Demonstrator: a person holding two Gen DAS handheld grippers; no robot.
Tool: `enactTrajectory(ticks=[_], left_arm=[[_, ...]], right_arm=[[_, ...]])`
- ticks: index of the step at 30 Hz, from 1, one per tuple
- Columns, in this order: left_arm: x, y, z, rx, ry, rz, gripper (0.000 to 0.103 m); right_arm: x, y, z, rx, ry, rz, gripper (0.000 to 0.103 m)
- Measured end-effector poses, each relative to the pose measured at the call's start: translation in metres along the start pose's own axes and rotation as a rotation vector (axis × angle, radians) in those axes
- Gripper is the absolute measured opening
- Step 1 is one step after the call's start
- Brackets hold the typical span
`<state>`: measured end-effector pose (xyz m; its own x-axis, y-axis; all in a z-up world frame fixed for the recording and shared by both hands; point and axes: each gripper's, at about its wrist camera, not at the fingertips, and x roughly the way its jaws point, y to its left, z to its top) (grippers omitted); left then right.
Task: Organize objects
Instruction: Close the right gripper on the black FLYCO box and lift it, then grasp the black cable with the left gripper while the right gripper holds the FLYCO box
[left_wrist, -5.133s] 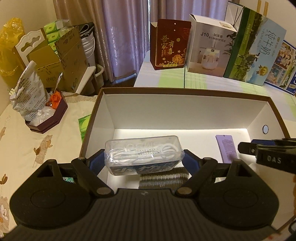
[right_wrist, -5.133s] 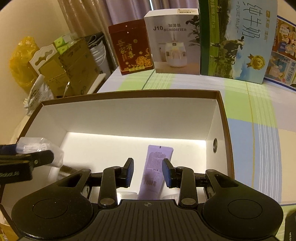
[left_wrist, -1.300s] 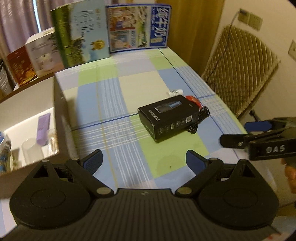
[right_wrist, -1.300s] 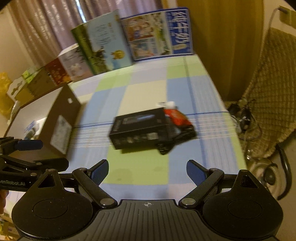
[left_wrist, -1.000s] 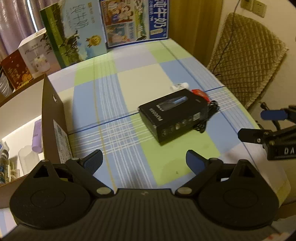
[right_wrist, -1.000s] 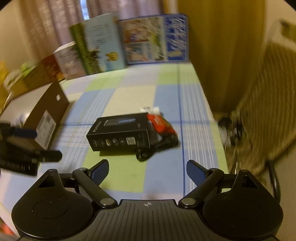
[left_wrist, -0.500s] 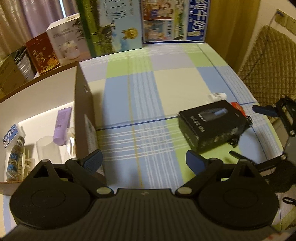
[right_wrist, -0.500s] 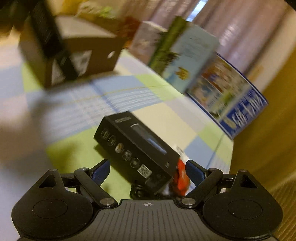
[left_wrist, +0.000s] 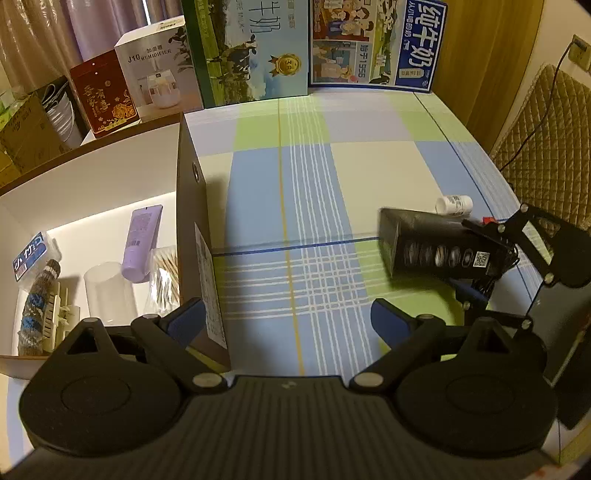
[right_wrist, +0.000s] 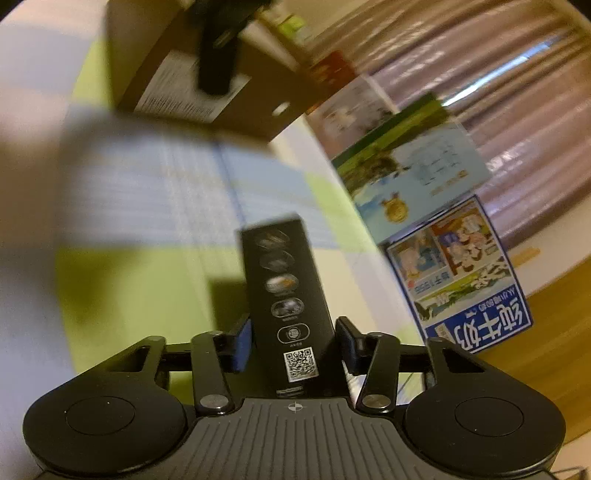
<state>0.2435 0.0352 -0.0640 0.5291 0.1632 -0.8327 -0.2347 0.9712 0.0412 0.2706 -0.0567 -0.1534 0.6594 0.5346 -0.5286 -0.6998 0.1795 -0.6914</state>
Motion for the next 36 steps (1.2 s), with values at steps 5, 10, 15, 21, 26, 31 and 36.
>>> enactTrajectory(ticks=[5,10,15,21,26,31,36], left_arm=[[0.000,0.002,0.000,-0.003,-0.007,-0.007,0.094],[-0.001,0.004,-0.002,-0.009,-0.009,-0.021,0.094],[-0.001,0.004,-0.005,-0.003,-0.005,-0.033,0.094],[-0.001,0.002,-0.007,0.006,0.000,-0.046,0.094],[-0.002,0.000,-0.007,0.015,-0.005,-0.052,0.094],[-0.004,-0.001,-0.007,0.026,-0.010,-0.059,0.094],[-0.005,-0.008,-0.005,0.046,-0.015,-0.080,0.094]], right_arm=[[-0.014,-0.039,0.012,0.290,-0.021,0.077,0.040],[-0.038,-0.074,0.015,0.688,-0.005,0.221,0.040],[-0.042,-0.072,0.015,0.832,0.162,0.288,0.041],[-0.048,-0.074,0.013,0.884,0.252,0.300,0.041],[-0.037,-0.068,0.023,0.841,0.288,0.275,0.042],[-0.033,-0.060,0.021,0.834,0.287,0.273,0.040],[-0.059,-0.069,0.012,0.923,0.239,0.308,0.040]])
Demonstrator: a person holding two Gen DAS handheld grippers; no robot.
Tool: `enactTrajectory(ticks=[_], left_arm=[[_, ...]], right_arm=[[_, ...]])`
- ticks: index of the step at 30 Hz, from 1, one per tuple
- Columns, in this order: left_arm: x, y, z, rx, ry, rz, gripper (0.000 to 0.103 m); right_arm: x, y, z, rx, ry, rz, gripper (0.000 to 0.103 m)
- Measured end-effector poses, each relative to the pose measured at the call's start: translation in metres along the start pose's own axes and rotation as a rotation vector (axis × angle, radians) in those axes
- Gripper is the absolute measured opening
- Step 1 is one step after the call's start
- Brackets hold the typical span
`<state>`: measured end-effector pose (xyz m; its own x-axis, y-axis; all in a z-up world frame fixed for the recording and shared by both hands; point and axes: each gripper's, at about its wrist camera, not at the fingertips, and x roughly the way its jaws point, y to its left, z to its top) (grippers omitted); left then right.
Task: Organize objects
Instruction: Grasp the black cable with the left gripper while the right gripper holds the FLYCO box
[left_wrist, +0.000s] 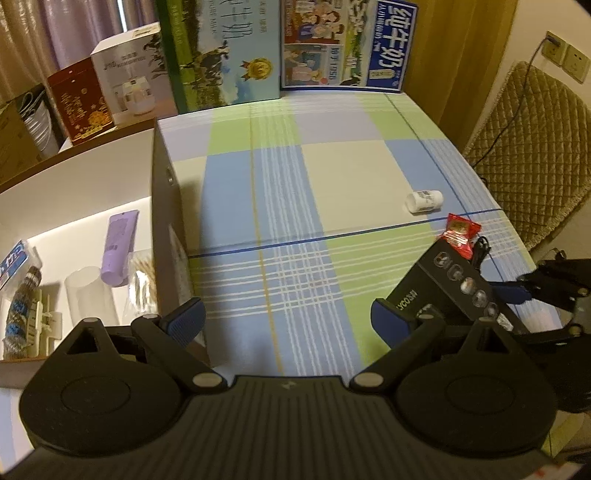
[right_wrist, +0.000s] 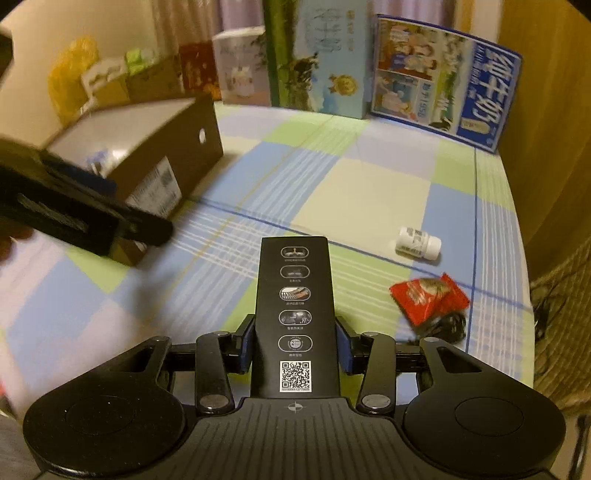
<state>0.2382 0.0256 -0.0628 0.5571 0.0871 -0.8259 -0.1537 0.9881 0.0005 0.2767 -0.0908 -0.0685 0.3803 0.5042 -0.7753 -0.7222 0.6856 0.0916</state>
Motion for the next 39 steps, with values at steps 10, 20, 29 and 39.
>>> enactTrajectory(ticks=[10,20,29,39], left_arm=[[0.020,-0.051,0.006,0.115,0.011,-0.122,0.094],[0.065,-0.130,0.016,0.273,0.023,-0.297,0.089],[0.105,-0.173,0.014,0.395,0.037,-0.316,0.060],[0.119,-0.186,0.002,0.471,0.059,-0.313,0.020]], right_arm=[[-0.068,-0.054,-0.025,0.268,-0.071,-0.137,0.040],[-0.071,-0.108,-0.051,0.446,-0.044,-0.294,0.040],[-0.061,-0.129,-0.053,0.495,-0.033,-0.309,0.040],[-0.055,-0.131,-0.052,0.487,-0.017,-0.299,0.040]])
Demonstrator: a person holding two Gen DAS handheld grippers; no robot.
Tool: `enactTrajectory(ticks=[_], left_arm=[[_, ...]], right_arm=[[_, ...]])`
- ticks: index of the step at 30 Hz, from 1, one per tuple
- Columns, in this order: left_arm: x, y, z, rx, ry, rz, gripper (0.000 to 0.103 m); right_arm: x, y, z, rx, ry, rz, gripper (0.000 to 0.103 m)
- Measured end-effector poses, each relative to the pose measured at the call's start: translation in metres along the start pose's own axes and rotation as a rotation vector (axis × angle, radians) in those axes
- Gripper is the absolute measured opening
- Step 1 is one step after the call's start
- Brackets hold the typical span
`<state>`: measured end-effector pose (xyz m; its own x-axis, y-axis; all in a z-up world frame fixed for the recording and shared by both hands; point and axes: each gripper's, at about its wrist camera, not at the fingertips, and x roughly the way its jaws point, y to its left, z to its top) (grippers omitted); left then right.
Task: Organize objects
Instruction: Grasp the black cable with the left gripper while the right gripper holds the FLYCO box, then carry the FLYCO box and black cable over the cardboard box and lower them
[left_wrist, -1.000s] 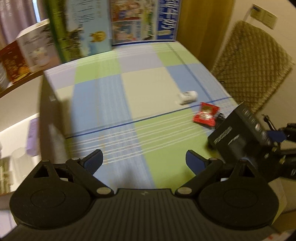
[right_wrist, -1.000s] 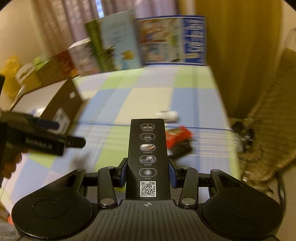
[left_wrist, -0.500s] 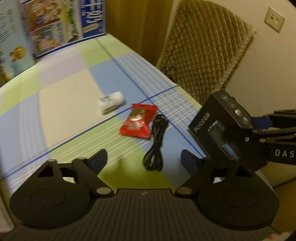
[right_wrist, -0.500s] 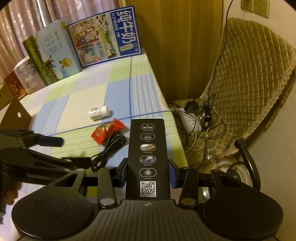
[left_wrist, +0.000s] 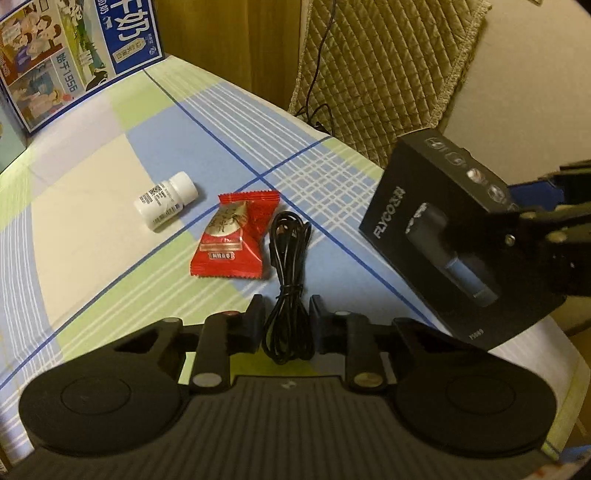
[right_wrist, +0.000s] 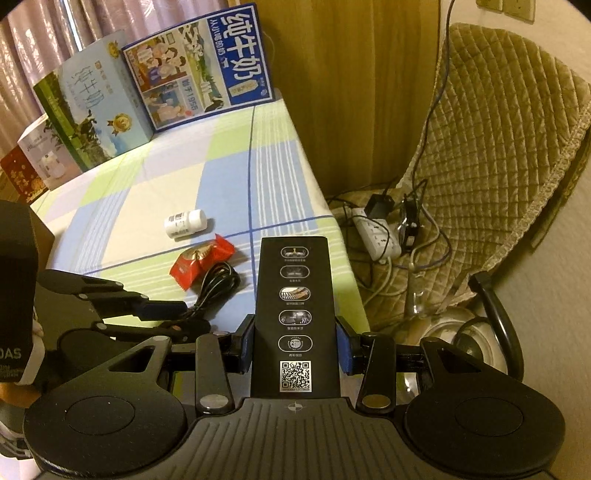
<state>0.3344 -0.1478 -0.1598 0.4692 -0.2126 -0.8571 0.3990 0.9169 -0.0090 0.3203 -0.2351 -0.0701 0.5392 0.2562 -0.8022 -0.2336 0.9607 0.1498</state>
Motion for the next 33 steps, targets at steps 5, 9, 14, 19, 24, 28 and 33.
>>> enactTrajectory(ticks=[5,9,14,19,24,28,33], left_arm=[[-0.012,0.004,-0.016,-0.014,0.012,-0.010,0.019],[-0.030,0.017,-0.042,-0.077,0.025,0.012,0.018],[-0.060,0.054,-0.085,-0.238,0.053,0.086,0.018],[-0.088,0.086,-0.124,-0.383,0.077,0.167,0.018],[-0.100,0.103,-0.141,-0.492,0.076,0.175,0.019],[-0.097,0.104,-0.135,-0.525,0.063,0.172,0.022],[-0.087,0.101,-0.124,-0.496,0.054,0.193,0.023]], right_arm=[[-0.002,0.010,-0.005,-0.021,0.017,0.025,0.040],[-0.004,0.024,-0.013,-0.067,0.035,0.076,0.040],[-0.003,0.053,-0.025,-0.144,0.057,0.152,0.040],[0.003,0.087,-0.031,-0.227,0.077,0.228,0.040],[0.013,0.113,-0.032,-0.297,0.080,0.253,0.040],[0.019,0.124,-0.030,-0.320,0.080,0.254,0.041],[0.023,0.131,-0.027,-0.328,0.073,0.236,0.041]])
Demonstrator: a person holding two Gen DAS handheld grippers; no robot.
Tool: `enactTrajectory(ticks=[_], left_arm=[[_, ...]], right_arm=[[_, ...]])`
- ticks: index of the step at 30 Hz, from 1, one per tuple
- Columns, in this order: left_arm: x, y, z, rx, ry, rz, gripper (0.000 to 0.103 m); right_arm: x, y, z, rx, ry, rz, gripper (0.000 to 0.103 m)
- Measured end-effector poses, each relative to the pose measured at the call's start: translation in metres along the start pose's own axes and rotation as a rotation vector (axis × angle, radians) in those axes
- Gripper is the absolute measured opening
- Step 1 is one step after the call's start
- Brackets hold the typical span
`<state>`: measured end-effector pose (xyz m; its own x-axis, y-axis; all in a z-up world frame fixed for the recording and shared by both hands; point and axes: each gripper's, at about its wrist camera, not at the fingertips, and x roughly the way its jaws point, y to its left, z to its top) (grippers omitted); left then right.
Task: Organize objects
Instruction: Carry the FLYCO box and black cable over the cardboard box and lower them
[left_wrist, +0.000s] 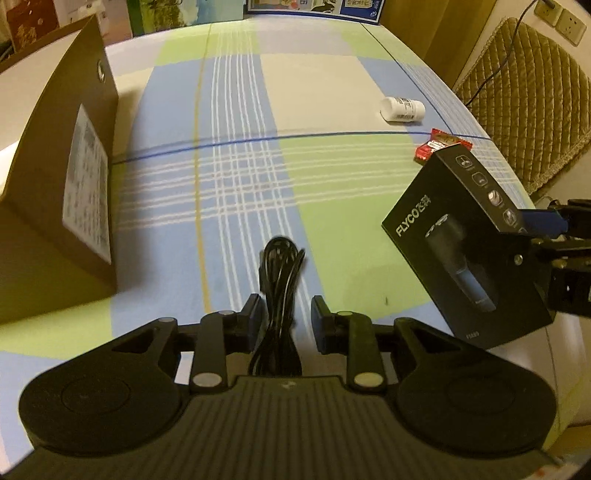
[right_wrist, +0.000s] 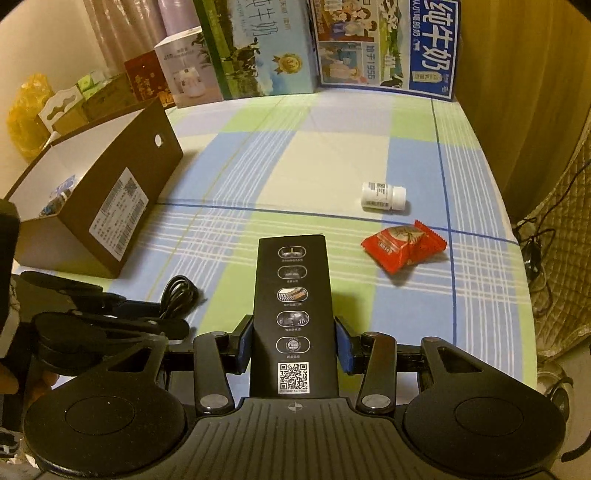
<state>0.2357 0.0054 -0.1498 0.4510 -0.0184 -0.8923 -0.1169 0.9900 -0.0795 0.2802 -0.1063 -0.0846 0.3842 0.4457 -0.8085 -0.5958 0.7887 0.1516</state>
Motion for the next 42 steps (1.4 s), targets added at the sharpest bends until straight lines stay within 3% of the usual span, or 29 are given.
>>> enactTrajectory(ticks=[3,12,22,33,42], left_arm=[[0.002,-0.002,0.003,0.017,-0.005,0.015,0.012],[-0.019,0.006,0.003,-0.003,-0.031,0.000,0.011],[-0.083,0.030,0.014,-0.066,-0.159,-0.030,0.011],[-0.153,0.096,0.026,-0.175,-0.280,0.033,0.011],[-0.177,0.173,0.037,-0.243,-0.324,0.125,0.011]], right_arm=[[0.001,0.002,0.001,-0.006,-0.004,-0.007,0.041],[-0.003,0.008,0.000,0.000,-0.015,-0.009,0.040],[-0.032,0.027,0.029,0.024,-0.094,0.030,0.040],[-0.056,0.104,0.087,-0.060,-0.224,0.213,0.040],[-0.024,0.182,0.142,-0.121,-0.251,0.334,0.040]])
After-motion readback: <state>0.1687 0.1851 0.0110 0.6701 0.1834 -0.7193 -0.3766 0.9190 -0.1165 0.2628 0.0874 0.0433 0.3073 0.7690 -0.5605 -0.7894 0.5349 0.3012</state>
